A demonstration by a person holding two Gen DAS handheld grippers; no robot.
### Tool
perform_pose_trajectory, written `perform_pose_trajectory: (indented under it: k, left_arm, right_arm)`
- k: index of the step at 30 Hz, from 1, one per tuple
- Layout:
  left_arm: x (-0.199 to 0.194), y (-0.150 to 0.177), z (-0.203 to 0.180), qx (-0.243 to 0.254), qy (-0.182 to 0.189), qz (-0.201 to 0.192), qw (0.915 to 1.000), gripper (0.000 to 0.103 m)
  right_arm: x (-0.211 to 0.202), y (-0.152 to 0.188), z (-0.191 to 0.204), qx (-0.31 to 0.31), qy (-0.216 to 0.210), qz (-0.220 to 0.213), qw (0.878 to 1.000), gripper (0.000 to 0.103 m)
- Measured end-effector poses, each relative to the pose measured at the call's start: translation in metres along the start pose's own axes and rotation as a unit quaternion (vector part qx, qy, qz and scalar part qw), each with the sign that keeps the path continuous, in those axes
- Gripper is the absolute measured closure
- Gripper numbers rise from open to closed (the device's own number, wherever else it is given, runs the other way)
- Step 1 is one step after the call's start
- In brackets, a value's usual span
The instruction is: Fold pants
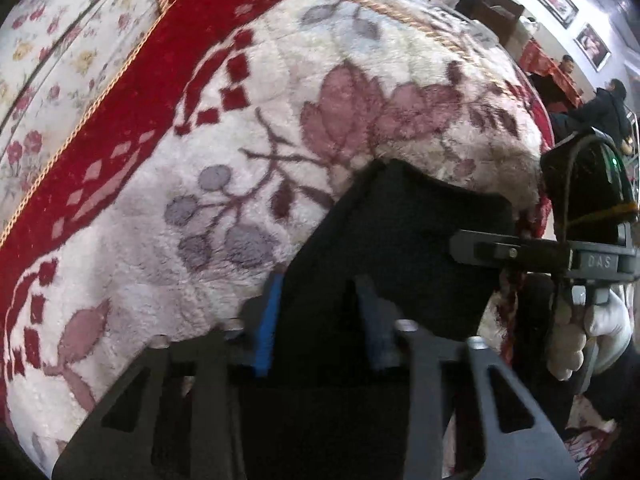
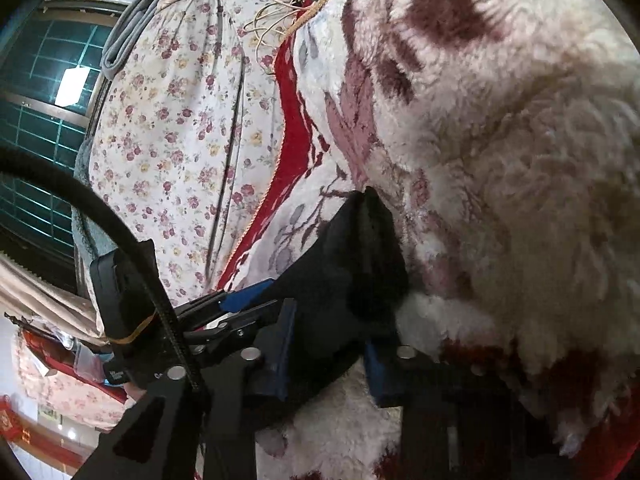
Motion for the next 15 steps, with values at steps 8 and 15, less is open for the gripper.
perform_pose_trajectory:
  k: [8,15]
  left_arm:
    - [-0.017,0.001,0.001,-0.039,0.015,-0.038,0.9984,0.090]
    - [-0.075,0.016,-0.007,-0.044,-0.001,-0.095,0.9945,0.090]
  right_arm:
    - [-0.017,0.002,0.025,-0.033,-0.069,-0.023,0.997,0.087]
    - [-0.035,0.008,0.083,-0.103,-0.095,-0.030,0.990,0.087]
Point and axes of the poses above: each gripper's, at about its wrist camera, not at the fingertips, and x roughly the way its jaws point, z to its left, y to its underside, the point moved 5 cm from there along x, roughly the way its jaws point, and after that the axes turned 11 degrees about z, right-handed, at the moved point
